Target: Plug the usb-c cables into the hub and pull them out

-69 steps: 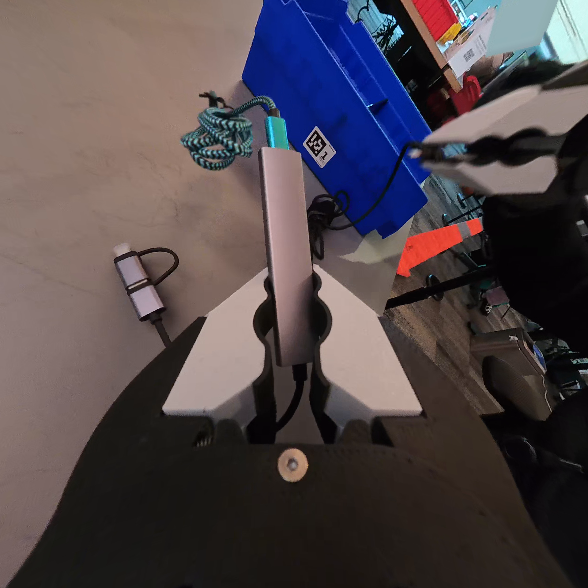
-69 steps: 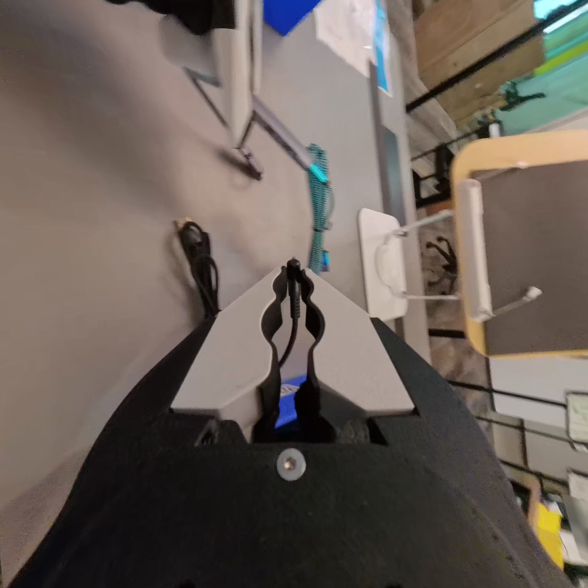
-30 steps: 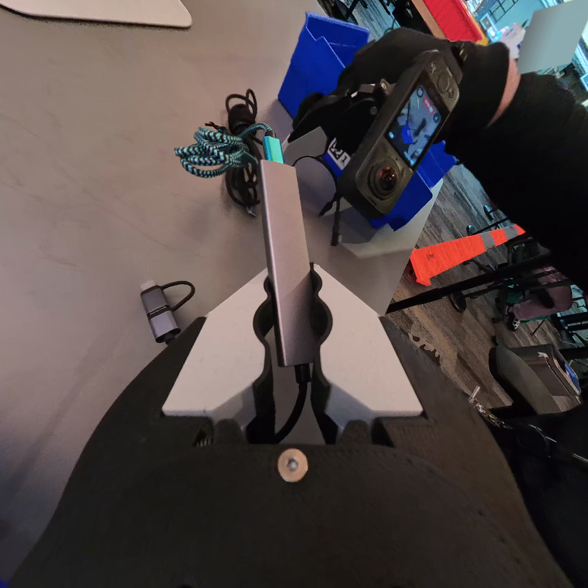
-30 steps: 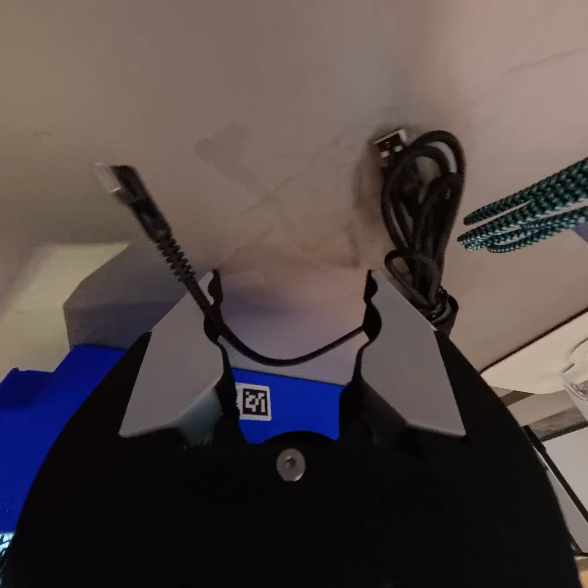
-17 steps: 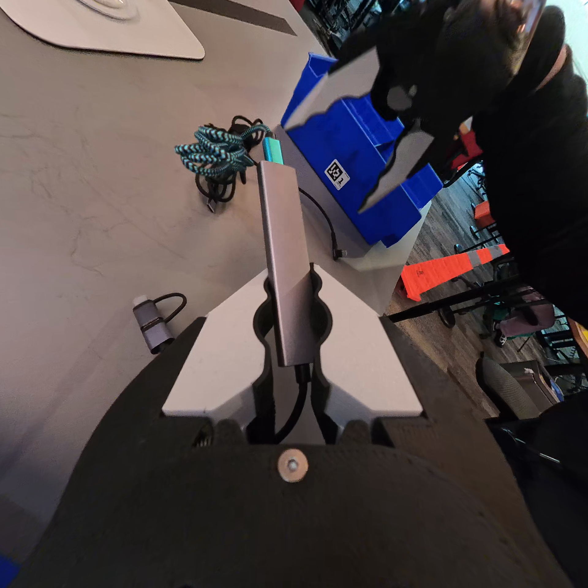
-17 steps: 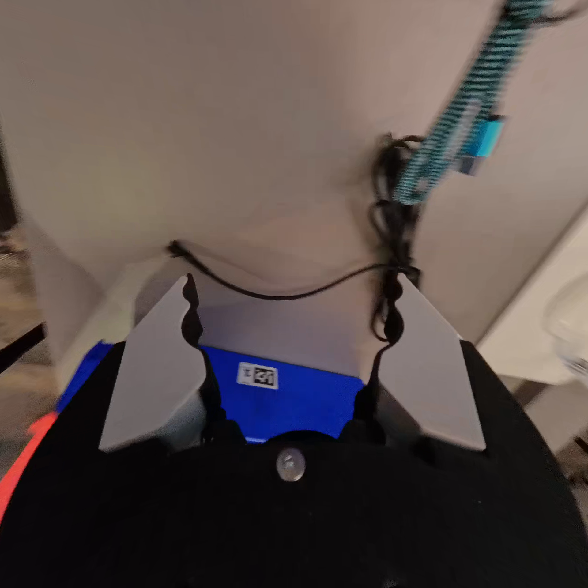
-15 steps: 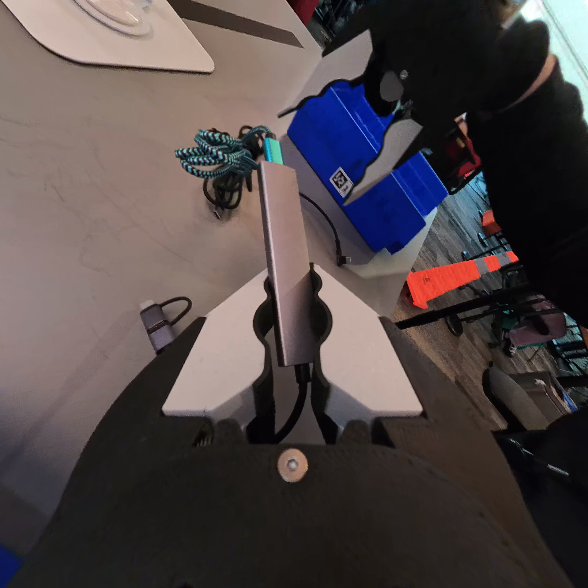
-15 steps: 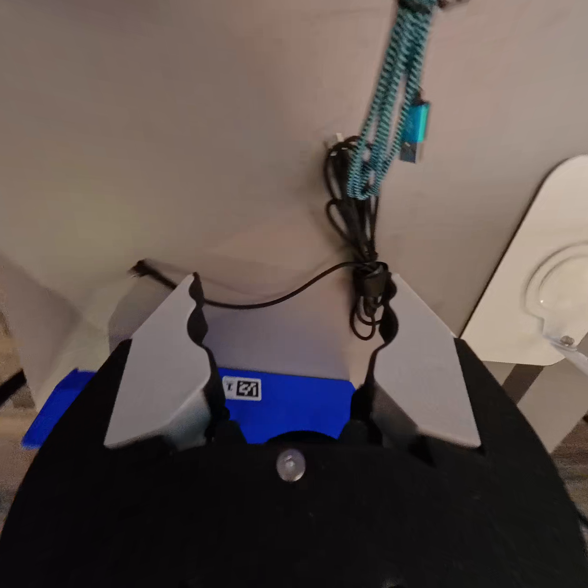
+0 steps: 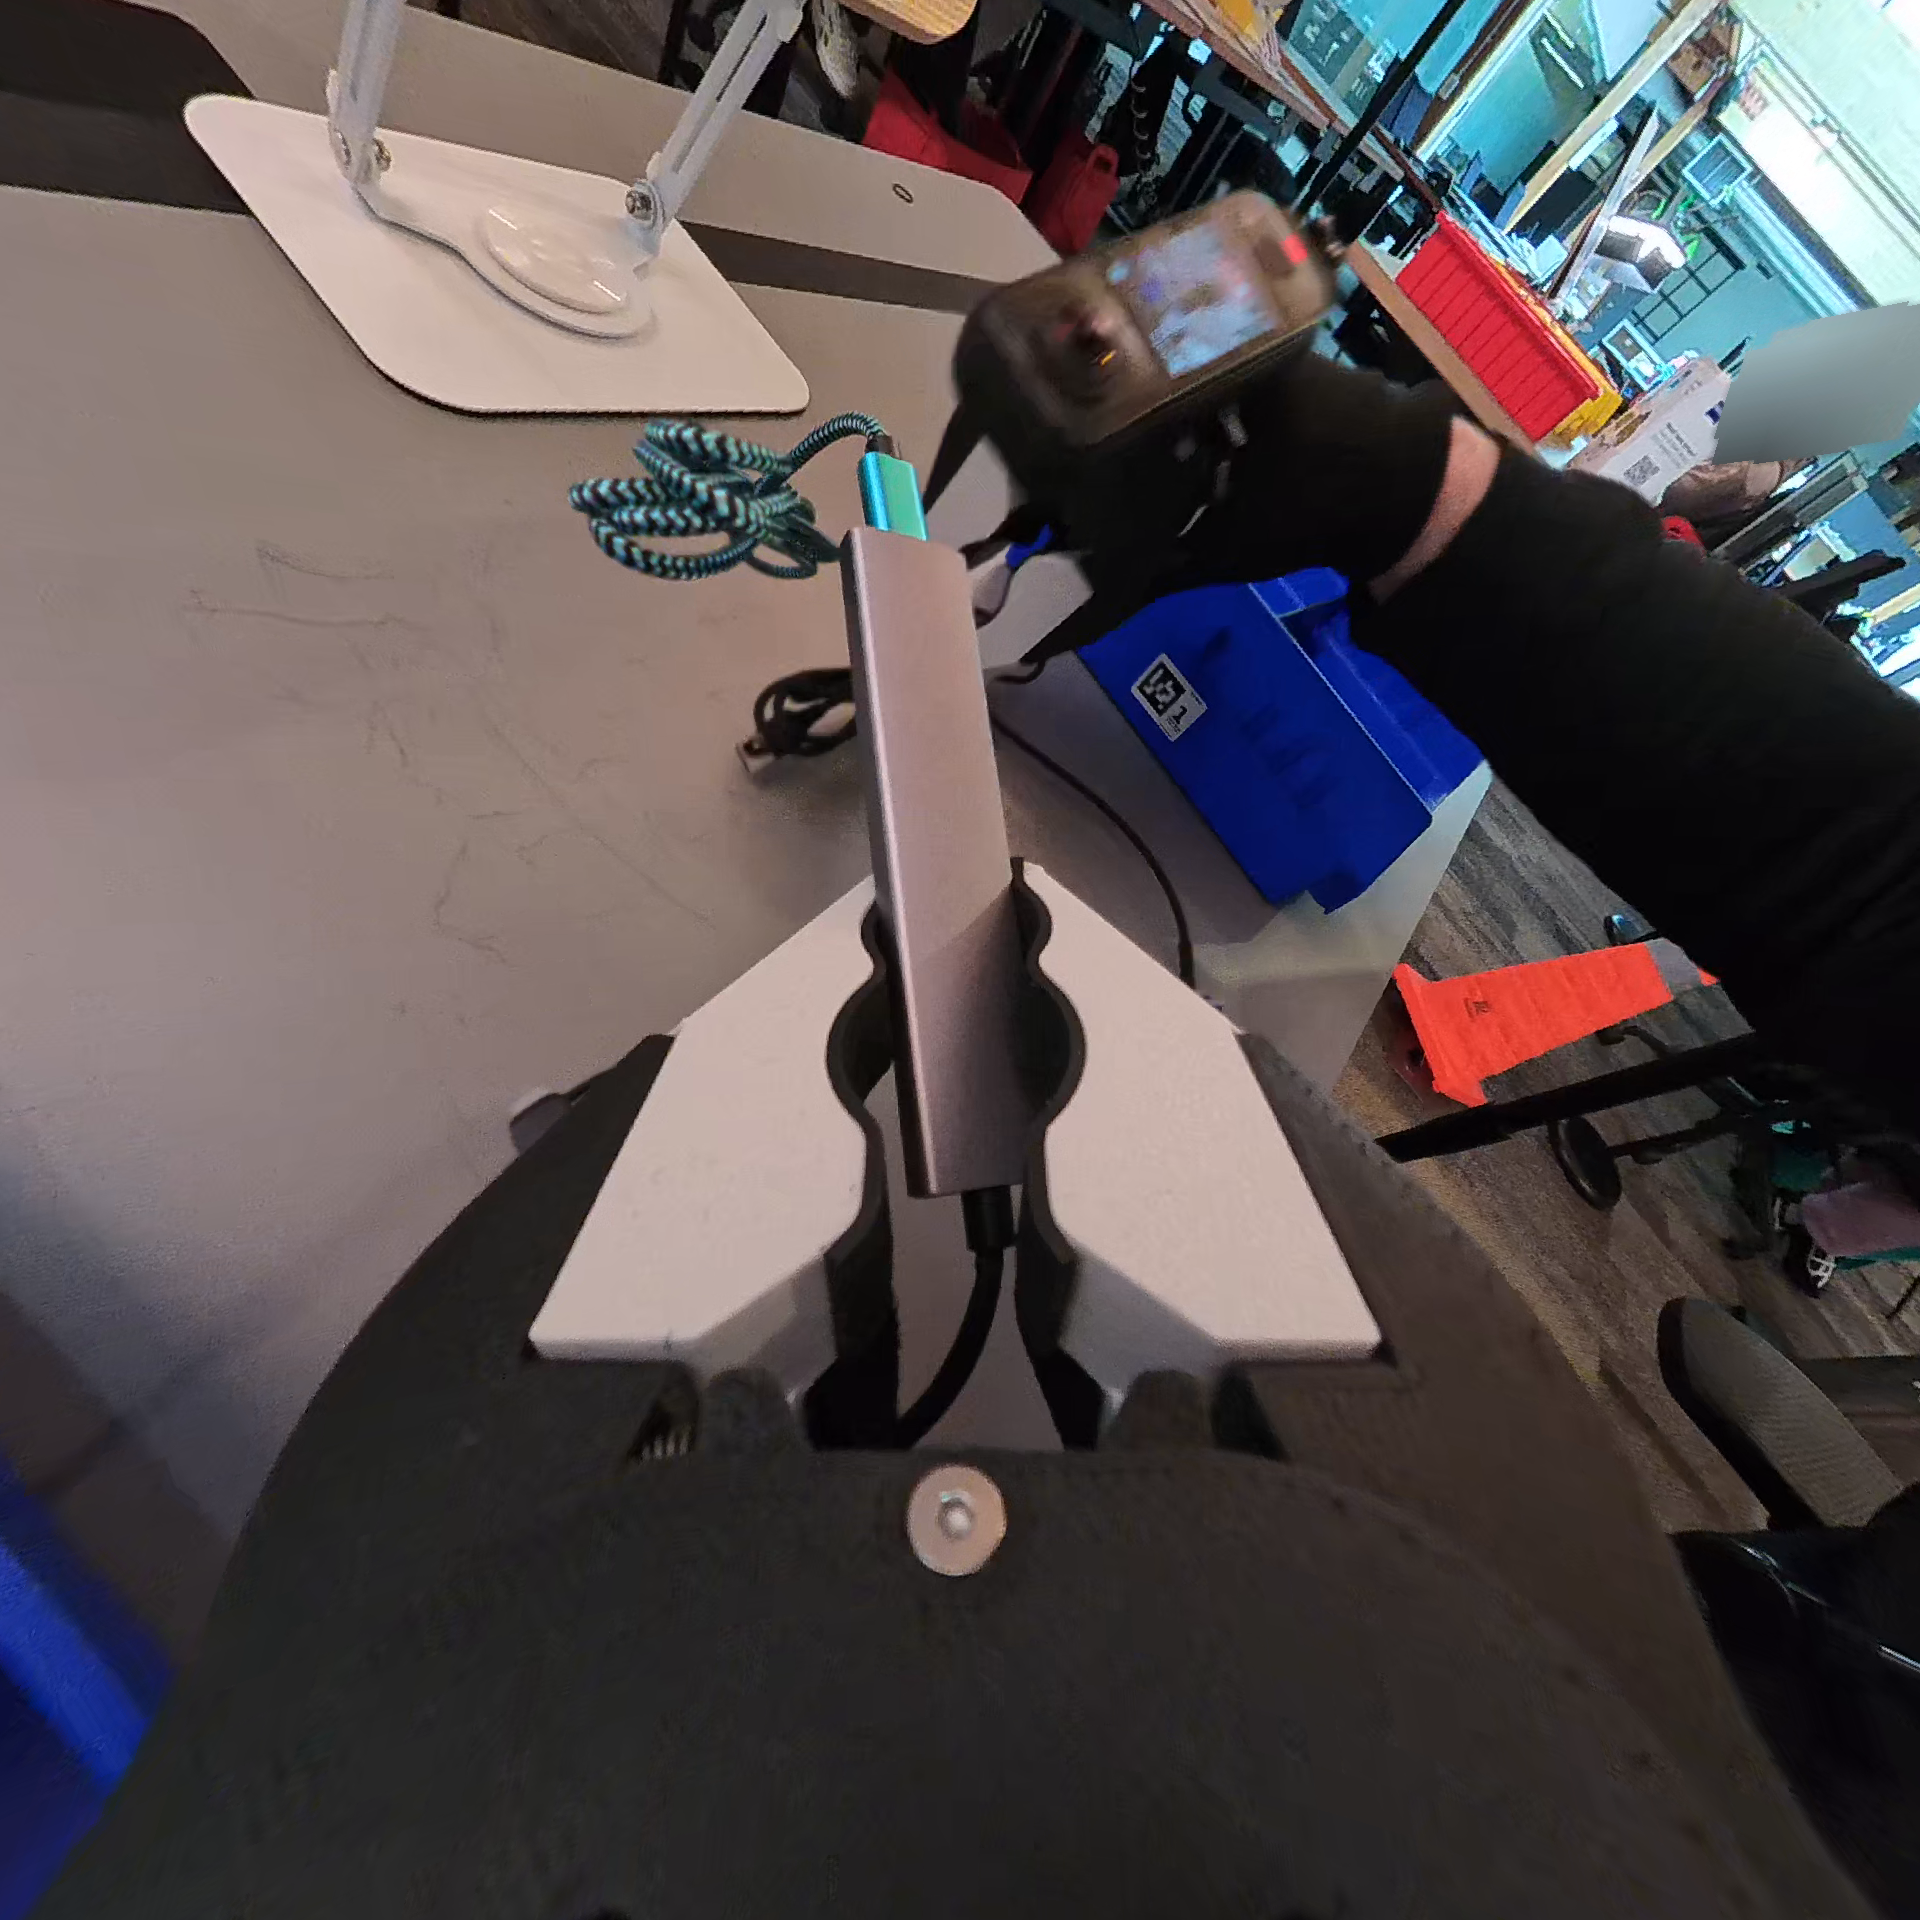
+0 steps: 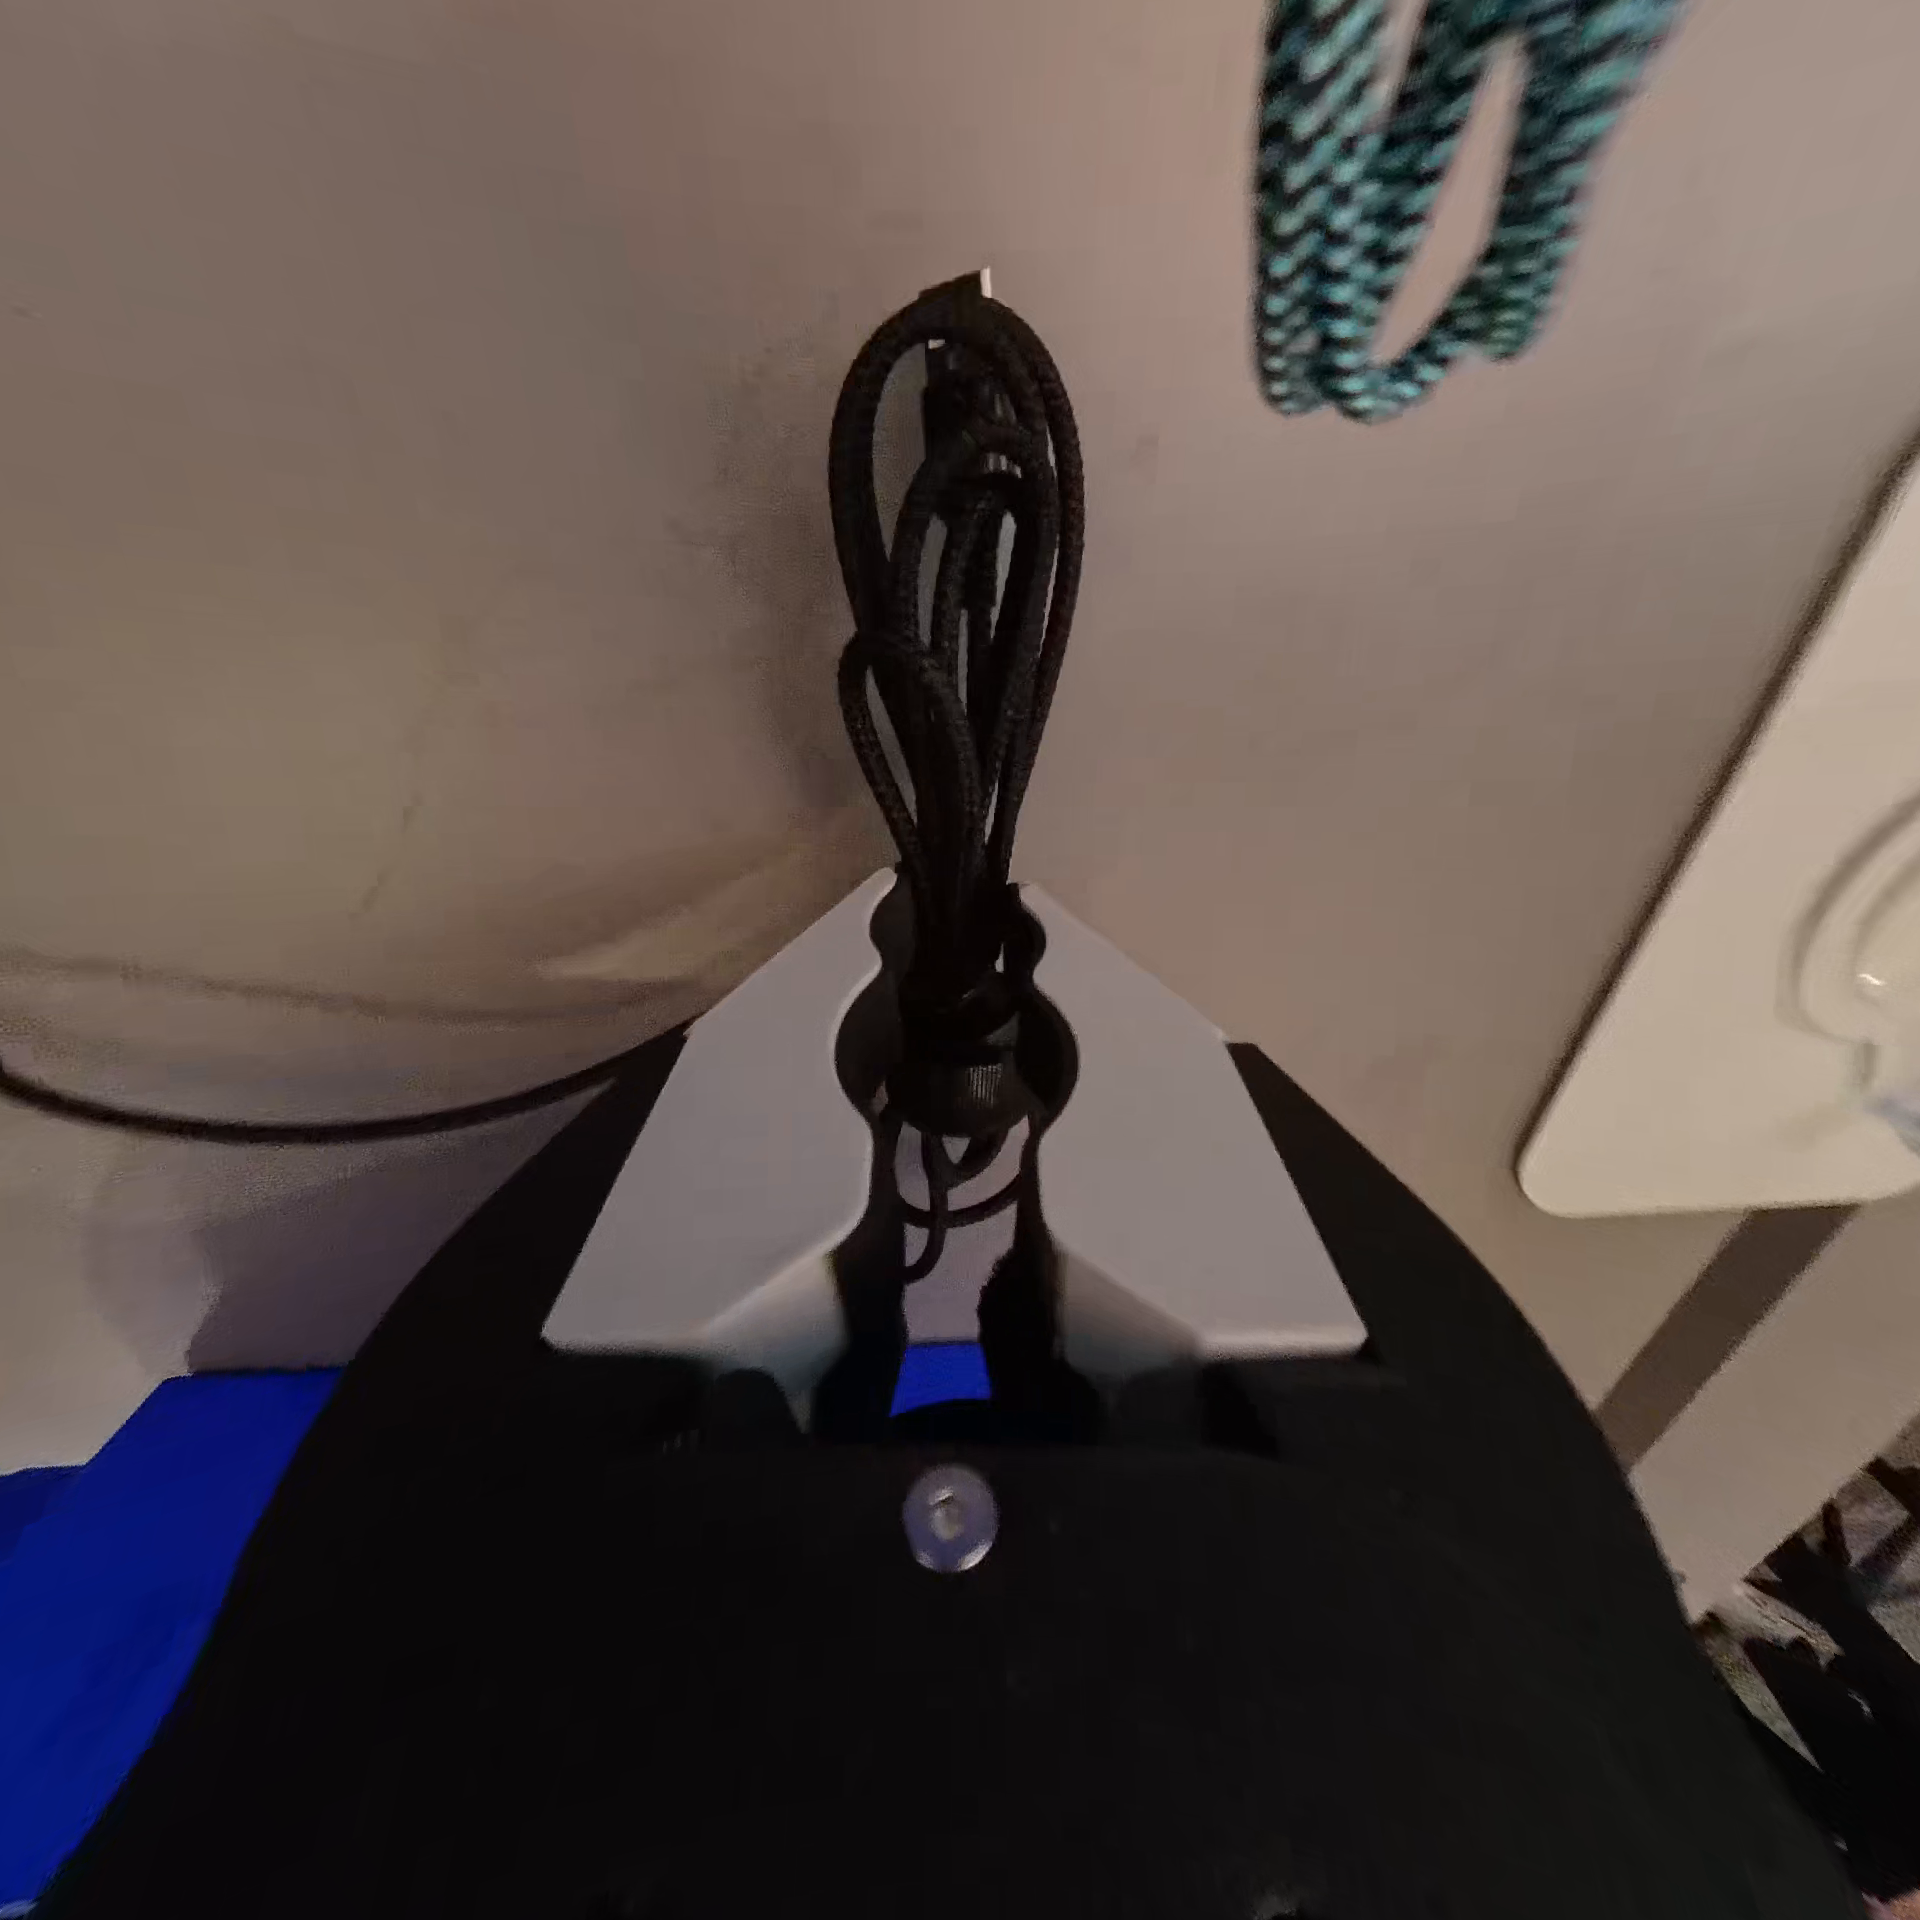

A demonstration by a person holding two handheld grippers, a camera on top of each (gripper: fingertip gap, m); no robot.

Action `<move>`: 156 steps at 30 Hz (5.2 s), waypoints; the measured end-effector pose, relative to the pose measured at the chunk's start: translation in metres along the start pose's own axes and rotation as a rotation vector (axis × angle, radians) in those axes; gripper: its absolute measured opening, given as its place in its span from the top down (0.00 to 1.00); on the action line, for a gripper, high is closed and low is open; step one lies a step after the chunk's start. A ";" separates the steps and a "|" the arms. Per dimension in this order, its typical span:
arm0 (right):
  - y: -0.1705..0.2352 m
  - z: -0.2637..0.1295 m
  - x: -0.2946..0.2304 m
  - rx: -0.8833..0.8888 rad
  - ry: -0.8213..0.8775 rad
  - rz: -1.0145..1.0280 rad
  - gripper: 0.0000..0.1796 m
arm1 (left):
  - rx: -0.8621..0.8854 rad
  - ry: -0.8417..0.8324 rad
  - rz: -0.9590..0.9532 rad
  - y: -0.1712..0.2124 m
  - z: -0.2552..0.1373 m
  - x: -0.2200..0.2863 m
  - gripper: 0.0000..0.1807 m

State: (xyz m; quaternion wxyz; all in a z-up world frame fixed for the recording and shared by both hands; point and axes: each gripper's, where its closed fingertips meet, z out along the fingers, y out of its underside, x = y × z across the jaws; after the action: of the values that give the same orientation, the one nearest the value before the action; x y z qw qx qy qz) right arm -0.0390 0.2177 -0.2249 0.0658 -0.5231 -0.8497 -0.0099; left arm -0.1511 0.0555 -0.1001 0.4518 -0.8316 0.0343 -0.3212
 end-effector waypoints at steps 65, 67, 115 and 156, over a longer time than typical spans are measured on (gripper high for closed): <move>-0.045 -0.184 -0.125 0.741 0.370 0.068 0.74 | -0.144 0.201 0.268 0.036 0.023 0.068 0.91; -0.071 -0.185 -0.130 0.880 0.242 0.036 0.76 | -0.171 0.274 0.327 0.042 0.021 0.082 0.91; -0.081 -0.234 -0.193 1.200 -0.141 -0.142 0.95 | -0.093 0.616 0.537 0.050 -0.008 0.160 0.90; 0.177 -0.090 -0.124 0.312 0.287 0.361 0.64 | -0.117 0.547 0.473 0.033 -0.028 0.135 0.91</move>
State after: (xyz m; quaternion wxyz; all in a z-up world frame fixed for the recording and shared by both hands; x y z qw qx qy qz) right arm 0.1827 0.1804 -0.1598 0.2659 -0.6430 -0.7158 0.0588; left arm -0.0528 -0.0313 -0.0468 0.4396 -0.7084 0.3634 -0.4157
